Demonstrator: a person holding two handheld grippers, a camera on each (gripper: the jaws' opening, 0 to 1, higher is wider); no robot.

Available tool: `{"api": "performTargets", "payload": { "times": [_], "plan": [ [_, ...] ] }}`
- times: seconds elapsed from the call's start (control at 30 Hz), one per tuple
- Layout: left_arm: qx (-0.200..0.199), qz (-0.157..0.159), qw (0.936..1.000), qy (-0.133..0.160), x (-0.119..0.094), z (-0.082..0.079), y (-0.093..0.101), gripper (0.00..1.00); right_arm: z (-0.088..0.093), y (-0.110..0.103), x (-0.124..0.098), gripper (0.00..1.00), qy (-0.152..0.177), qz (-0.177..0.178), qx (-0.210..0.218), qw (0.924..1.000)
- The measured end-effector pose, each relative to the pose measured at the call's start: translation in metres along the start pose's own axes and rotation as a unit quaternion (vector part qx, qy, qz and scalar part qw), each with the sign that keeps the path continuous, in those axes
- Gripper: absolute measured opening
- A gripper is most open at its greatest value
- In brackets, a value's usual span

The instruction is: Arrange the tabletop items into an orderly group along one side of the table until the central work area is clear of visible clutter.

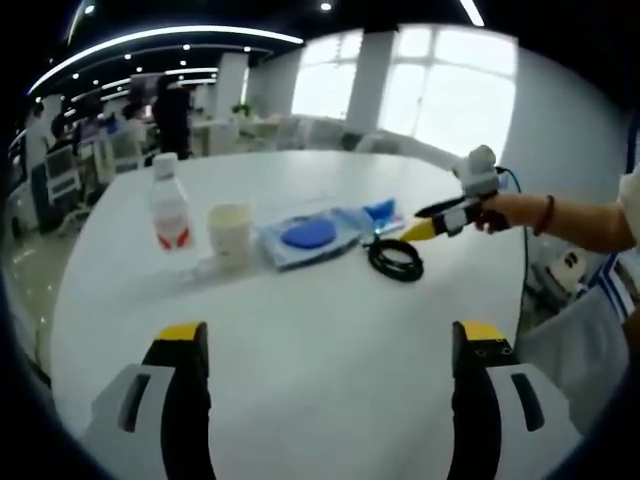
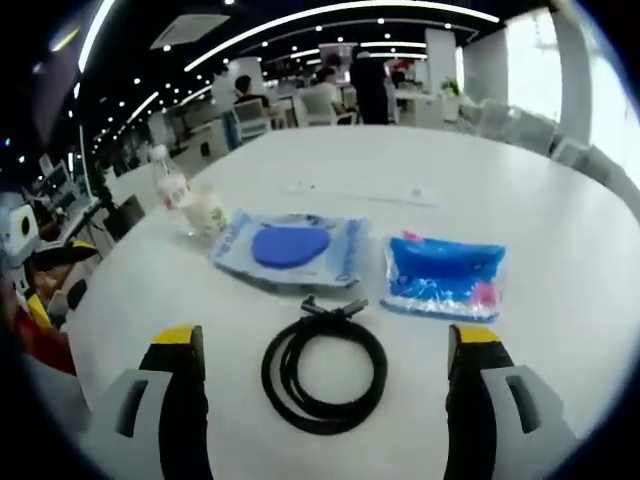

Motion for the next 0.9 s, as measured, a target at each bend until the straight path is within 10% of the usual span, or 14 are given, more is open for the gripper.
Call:
{"api": "performTargets", "payload": {
  "times": [0.9],
  "plan": [
    [0.001, -0.009, 0.9999, 0.008, -0.018, 0.003, 0.014, 0.98, 0.029, -0.039, -0.066, 1.0, 0.021, -0.017, -0.024, 0.9994]
  ]
}}
Point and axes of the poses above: the point that each gripper's makers call its tool centre point, and the gripper's own axes: x roughly forward along the fingers, y roughly to its right, z roughly out of its underside, the point moved 10 cm from there along -x, roughly backward along the fingers, and after that the axes turned 11 degrees about -y, right-handed, at the moved point
